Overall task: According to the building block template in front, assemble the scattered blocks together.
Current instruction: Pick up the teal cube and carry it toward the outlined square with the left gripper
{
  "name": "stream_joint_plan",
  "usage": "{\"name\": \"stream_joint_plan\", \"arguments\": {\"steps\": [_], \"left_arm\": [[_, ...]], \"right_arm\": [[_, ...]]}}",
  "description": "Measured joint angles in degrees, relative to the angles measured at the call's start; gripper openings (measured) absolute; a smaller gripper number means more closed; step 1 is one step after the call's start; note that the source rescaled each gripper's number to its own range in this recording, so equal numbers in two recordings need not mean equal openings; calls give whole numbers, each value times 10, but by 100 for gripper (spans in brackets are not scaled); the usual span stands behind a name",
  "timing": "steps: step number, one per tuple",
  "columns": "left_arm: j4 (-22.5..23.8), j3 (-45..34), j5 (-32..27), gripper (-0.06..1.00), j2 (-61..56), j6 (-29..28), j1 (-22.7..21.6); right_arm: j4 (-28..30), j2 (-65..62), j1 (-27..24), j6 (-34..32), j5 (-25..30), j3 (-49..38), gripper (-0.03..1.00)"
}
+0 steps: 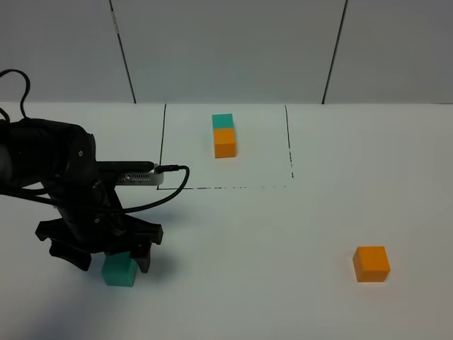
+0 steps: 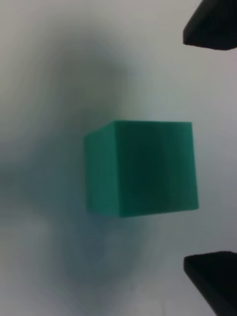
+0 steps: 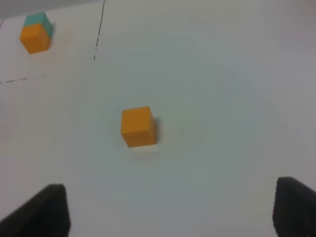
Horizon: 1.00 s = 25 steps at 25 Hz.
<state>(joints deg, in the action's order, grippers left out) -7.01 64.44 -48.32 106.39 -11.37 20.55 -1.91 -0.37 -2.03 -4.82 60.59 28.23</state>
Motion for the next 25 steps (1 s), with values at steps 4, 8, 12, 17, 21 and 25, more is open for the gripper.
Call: {"name": "stream_joint_plan", "arguments": {"steps": [4, 8, 12, 17, 21, 25], "left_arm": [[9, 4, 7, 74, 24, -6, 0], [8, 4, 20, 73, 50, -7, 0], [8, 4, 28, 71, 68, -7, 0], [8, 4, 33, 69, 72, -7, 0], [7, 4, 33, 68, 72, -7, 0], [7, 4, 33, 62, 72, -7, 0]], "right_arm": [[0, 0, 0, 0, 0, 0, 66], [0, 0, 0, 0, 0, 0, 66], [0, 0, 0, 0, 0, 0, 66], [0, 0, 0, 0, 0, 0, 66], [0, 0, 0, 0, 0, 0, 66], [0, 0, 0, 0, 0, 0, 66]]}}
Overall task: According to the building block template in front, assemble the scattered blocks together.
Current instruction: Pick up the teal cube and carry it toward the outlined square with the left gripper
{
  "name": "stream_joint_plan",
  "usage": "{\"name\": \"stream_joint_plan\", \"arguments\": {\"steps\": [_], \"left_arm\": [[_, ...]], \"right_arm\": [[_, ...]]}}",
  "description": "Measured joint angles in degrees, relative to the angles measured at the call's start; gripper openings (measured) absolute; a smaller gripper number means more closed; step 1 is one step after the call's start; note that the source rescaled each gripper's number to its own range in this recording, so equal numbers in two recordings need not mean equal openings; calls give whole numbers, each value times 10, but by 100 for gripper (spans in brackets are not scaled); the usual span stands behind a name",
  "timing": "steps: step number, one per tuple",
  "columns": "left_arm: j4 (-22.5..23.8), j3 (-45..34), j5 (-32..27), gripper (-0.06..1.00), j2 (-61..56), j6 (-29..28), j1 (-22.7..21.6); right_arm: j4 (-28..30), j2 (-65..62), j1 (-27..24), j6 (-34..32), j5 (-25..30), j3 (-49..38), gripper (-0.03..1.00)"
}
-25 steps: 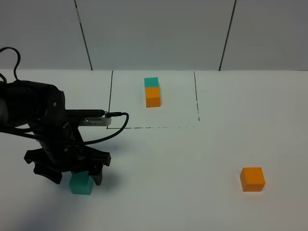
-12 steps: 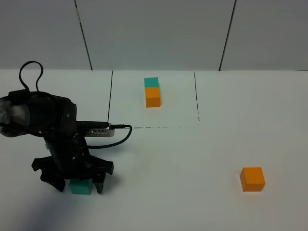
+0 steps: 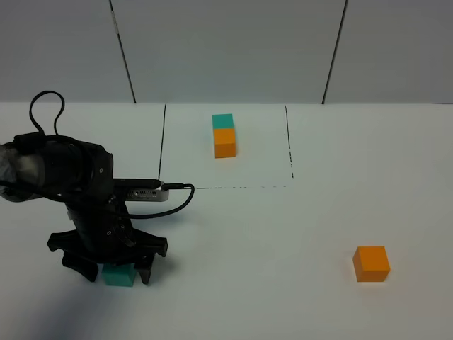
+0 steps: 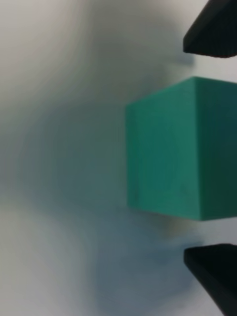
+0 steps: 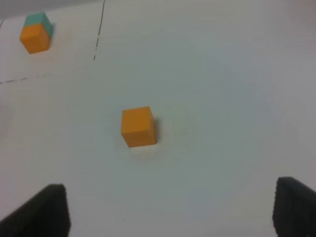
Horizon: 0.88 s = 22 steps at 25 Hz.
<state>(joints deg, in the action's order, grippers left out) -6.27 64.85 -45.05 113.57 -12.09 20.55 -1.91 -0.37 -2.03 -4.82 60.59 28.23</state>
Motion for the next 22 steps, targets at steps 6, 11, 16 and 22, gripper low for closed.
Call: {"name": "stream_joint_plan", "arguments": {"steps": [6, 11, 16, 22], "left_arm": [[1, 0, 4, 54, 0, 0, 0], [2, 0, 6, 54, 7, 0, 0], [3, 0, 6, 53, 15, 0, 0], [6, 0, 3, 32, 15, 0, 0]], "right_arm": [[0, 0, 0, 0, 0, 0, 66], [0, 0, 0, 0, 0, 0, 66], [0, 0, 0, 0, 0, 0, 66], [0, 0, 0, 0, 0, 0, 66]]}}
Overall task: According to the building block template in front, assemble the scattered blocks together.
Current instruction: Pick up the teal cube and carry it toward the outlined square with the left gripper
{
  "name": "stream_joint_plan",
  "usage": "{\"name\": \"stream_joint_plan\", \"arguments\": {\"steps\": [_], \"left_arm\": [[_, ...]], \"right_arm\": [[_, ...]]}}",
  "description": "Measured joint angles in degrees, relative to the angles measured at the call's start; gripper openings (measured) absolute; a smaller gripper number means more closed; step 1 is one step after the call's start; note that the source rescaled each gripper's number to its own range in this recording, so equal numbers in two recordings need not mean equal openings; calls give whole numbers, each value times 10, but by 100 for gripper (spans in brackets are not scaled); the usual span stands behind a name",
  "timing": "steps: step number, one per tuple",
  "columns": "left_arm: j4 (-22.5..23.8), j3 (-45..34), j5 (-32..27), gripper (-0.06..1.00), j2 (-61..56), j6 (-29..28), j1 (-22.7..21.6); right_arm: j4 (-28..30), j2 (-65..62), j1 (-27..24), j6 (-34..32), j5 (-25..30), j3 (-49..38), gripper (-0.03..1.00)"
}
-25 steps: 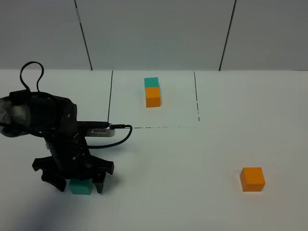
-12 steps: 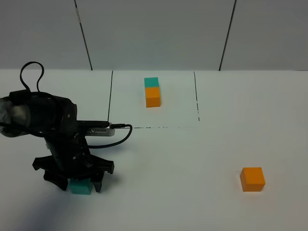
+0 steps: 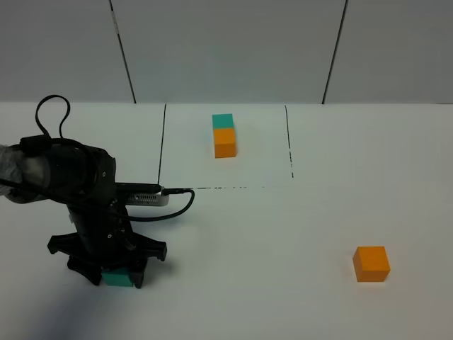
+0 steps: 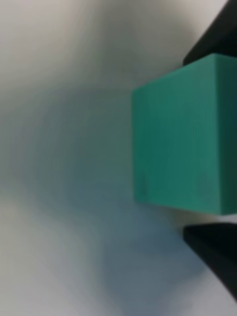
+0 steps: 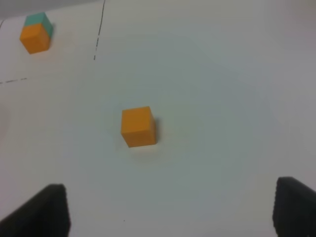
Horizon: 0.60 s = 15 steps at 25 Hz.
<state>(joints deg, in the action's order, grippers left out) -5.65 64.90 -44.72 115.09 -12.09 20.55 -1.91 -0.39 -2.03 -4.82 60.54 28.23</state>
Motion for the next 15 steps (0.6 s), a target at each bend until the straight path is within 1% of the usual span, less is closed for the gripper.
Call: {"name": "stream_joint_plan", "arguments": {"steps": [3, 8, 10, 12, 15], "left_arm": [[-1, 0, -2, 0, 0, 0, 0], [-1, 1, -5, 0, 0, 3, 0], [0, 8, -16, 0, 1, 19, 0], [4, 27, -48, 0, 2, 45, 0], [18, 74, -122, 0, 2, 96, 0]], "right_arm": [[0, 0, 0, 0, 0, 0, 66], [0, 0, 0, 0, 0, 0, 66], [0, 0, 0, 0, 0, 0, 66], [0, 0, 0, 0, 0, 0, 66], [0, 0, 0, 0, 0, 0, 66]]}}
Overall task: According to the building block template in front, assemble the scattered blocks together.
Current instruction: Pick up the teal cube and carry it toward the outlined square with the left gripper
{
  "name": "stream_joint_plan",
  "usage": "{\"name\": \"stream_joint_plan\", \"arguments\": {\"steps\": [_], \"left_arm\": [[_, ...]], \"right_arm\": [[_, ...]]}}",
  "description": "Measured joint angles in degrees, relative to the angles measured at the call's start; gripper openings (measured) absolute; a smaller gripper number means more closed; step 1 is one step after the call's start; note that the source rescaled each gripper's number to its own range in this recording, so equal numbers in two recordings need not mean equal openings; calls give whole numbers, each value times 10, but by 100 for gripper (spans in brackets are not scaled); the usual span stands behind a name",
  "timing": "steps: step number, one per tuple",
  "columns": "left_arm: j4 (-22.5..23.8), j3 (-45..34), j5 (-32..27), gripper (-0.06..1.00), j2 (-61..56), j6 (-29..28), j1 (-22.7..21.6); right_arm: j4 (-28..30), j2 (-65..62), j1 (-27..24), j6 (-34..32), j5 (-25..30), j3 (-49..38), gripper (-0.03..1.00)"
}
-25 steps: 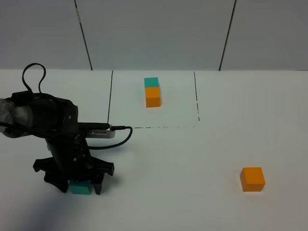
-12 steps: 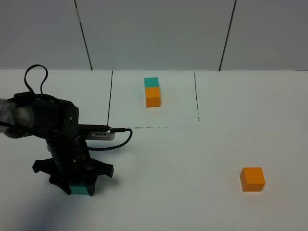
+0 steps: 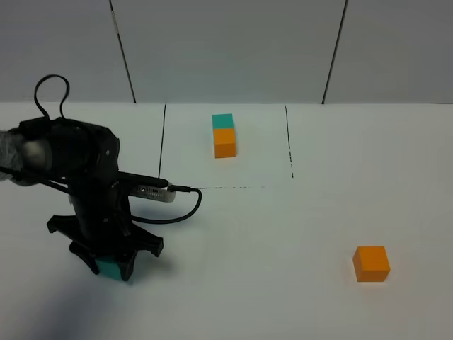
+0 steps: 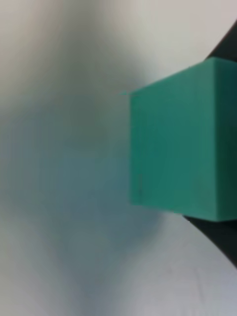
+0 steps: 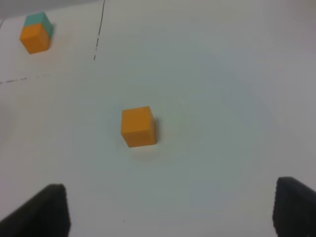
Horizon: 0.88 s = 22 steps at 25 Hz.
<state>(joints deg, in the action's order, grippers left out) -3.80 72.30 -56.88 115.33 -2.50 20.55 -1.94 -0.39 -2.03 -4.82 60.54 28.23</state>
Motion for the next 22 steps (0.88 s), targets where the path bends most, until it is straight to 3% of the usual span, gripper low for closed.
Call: {"name": "stream_joint_plan", "arguments": {"steps": [4, 8, 14, 19, 22], "left_arm": [[11, 72, -81, 0, 0, 86, 0], [38, 118, -112, 0, 0, 197, 10], [89, 145, -86, 0, 0, 323, 74], [92, 145, -56, 0, 0, 469, 136], [94, 145, -29, 0, 0, 518, 164]], "right_arm": [[0, 0, 0, 0, 0, 0, 66], [0, 0, 0, 0, 0, 0, 66], [0, 0, 0, 0, 0, 0, 66], [0, 0, 0, 0, 0, 0, 66], [0, 0, 0, 0, 0, 0, 66]]}}
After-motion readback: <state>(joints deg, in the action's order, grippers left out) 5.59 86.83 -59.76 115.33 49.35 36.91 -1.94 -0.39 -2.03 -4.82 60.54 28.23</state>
